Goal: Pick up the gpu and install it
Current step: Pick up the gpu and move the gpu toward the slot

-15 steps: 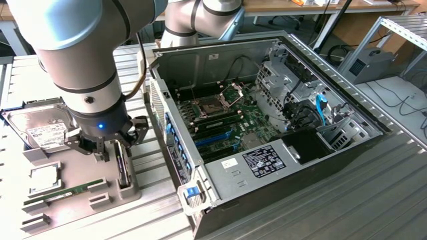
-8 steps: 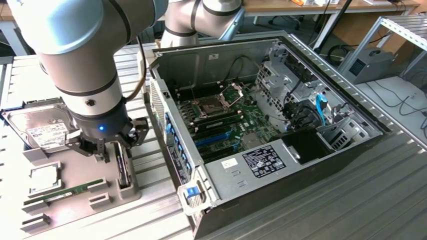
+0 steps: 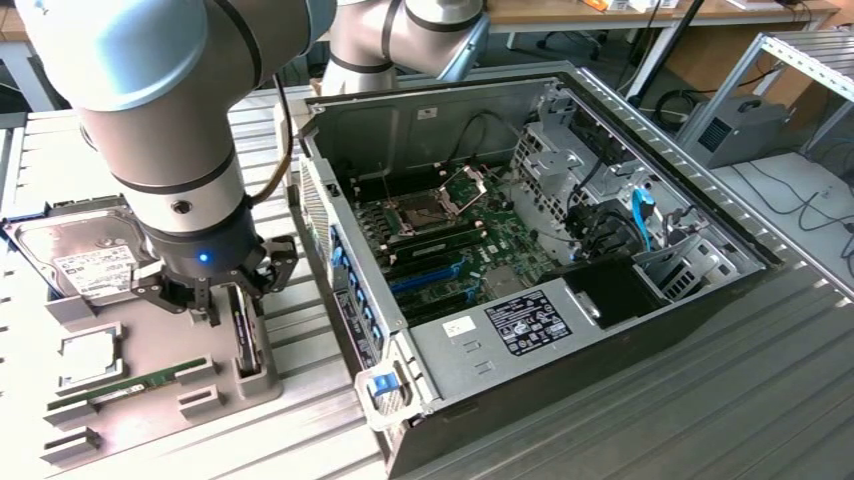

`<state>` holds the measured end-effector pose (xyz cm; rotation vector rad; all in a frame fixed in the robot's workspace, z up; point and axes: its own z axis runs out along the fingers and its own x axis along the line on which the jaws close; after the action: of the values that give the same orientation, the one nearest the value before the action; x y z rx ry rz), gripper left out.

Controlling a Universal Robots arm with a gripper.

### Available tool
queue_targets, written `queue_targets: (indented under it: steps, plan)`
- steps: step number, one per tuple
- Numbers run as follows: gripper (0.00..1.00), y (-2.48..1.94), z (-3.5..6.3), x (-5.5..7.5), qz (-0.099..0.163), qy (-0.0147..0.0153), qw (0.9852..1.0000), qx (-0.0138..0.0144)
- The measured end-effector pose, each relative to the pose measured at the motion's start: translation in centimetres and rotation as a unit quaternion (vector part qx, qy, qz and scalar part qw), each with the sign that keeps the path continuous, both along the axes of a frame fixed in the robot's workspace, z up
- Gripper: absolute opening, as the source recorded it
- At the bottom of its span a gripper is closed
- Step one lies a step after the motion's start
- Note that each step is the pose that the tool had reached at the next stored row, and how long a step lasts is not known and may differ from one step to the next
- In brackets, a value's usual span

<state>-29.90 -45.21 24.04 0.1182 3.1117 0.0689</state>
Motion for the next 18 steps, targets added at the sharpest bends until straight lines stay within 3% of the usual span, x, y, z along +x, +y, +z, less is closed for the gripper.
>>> queue_targets:
  steps: [11,18]
  plan:
    - [0.48,0.0,0.0,0.13,0.0,0.0,1.0,0.0]
    - [0.48,-0.24,0.0,0.18,0.0,-0.0001,1.0,0.0]
